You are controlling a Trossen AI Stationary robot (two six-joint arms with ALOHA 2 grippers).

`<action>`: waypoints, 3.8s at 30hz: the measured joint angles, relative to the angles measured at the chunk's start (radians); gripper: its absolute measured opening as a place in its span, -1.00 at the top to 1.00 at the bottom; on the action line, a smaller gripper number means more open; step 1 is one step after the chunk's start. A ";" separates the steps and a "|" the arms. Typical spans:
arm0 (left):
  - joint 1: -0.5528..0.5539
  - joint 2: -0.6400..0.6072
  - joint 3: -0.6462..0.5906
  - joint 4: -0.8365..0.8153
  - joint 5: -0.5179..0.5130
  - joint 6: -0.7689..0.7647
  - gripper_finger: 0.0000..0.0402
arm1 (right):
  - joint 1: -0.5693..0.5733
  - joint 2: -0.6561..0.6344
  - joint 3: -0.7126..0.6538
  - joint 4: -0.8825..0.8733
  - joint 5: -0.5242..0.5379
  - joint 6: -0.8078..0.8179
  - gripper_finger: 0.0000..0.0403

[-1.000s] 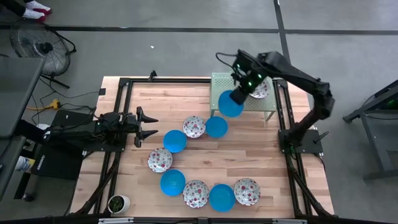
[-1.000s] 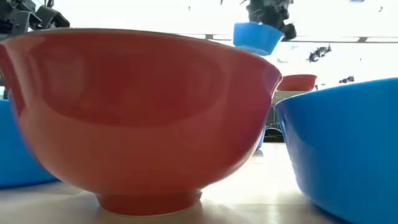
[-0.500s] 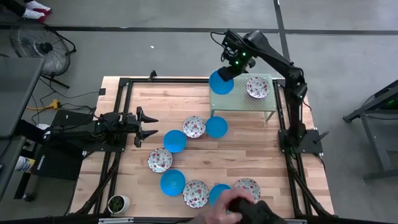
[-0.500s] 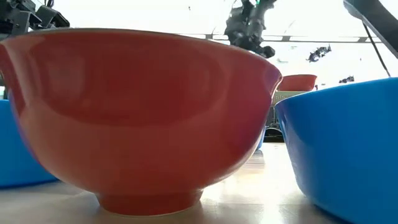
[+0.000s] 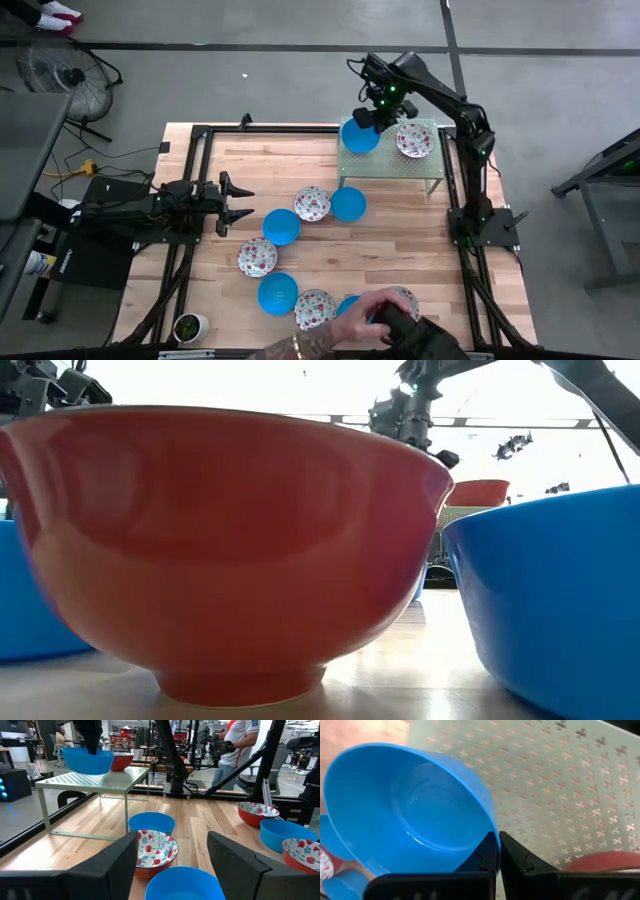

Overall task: Pick & Place Mini bowls
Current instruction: Put the blue bowl on the green shelf, then stack the blue bowl on the blue bowl on the shelf

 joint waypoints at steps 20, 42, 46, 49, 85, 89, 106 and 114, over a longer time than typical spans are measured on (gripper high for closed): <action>0.000 0.000 0.000 0.000 -0.001 0.000 -0.16 | -0.015 0.001 -0.012 0.002 0.020 -0.031 0.77; 0.000 0.000 0.000 0.000 -0.001 0.000 -0.16 | 0.068 -0.138 -0.012 0.001 0.070 -0.235 0.34; 0.000 0.000 0.000 0.000 -0.001 0.000 -0.16 | 0.122 -0.143 -0.012 0.002 0.066 -0.390 0.34; 0.000 0.000 0.000 0.000 -0.001 0.000 -0.16 | 0.162 -0.148 -0.012 0.001 0.063 -0.496 0.34; 0.000 0.000 0.000 0.000 -0.001 0.000 -0.16 | 0.656 -0.376 -0.843 0.588 0.104 -0.914 0.34; 0.000 0.000 0.000 0.000 -0.001 0.000 -0.16 | 0.655 -0.375 -0.926 0.686 0.153 -0.922 0.34; 0.000 0.000 0.000 0.000 -0.001 0.000 -0.16 | 0.697 -0.293 -0.994 0.932 0.151 -0.989 0.34; 0.000 0.000 0.000 0.000 -0.001 0.000 -0.16 | 0.703 -0.250 -0.994 0.944 0.150 -0.989 0.34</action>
